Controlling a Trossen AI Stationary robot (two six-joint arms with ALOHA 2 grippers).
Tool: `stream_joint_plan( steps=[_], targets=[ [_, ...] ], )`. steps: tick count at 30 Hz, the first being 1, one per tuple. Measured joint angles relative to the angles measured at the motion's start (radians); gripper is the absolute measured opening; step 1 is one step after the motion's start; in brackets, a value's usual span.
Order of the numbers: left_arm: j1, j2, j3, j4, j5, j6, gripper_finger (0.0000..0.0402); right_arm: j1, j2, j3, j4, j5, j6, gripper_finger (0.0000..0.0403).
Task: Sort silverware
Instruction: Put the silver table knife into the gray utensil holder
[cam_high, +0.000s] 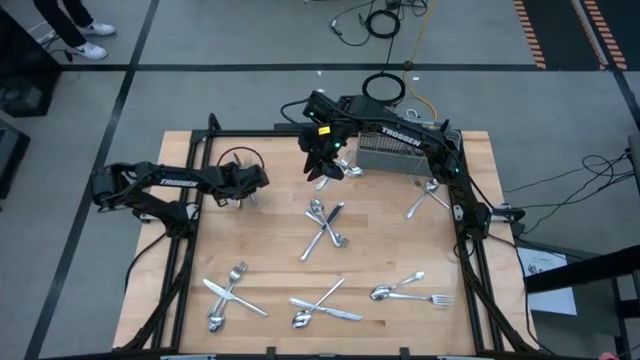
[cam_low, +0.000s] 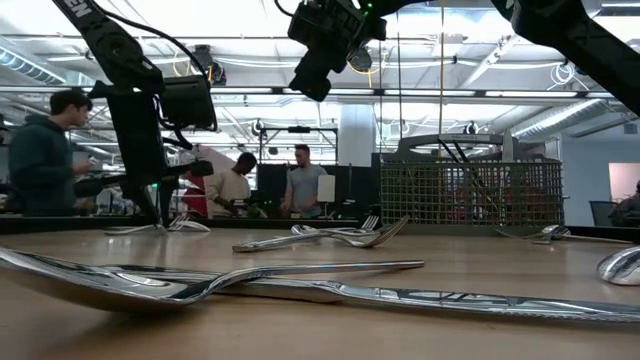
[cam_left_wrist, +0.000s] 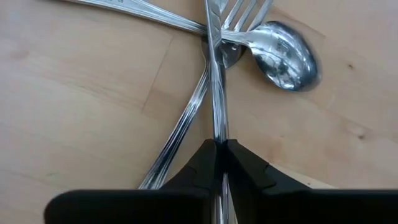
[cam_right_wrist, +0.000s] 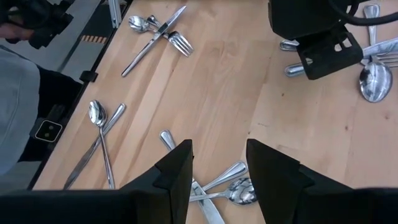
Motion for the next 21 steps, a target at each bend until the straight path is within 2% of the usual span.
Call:
stream_joint_plan(
  steps=[12,19,21],
  targets=[
    [-0.002,-0.085,-0.006,0.01,0.007,0.018,0.0031,0.0,0.0,0.0,-0.004,0.0,0.042,0.0141],
    [-0.02,-0.173,-0.006,0.02,-0.018,0.074,0.0029,0.0,0.0,0.0,-0.004,-0.008,0.053,0.0141],
    [-0.029,-0.206,-0.005,0.031,-0.026,0.118,0.0025,0.0,0.0,0.0,-0.004,-0.044,0.055,0.0141]
  ],
)
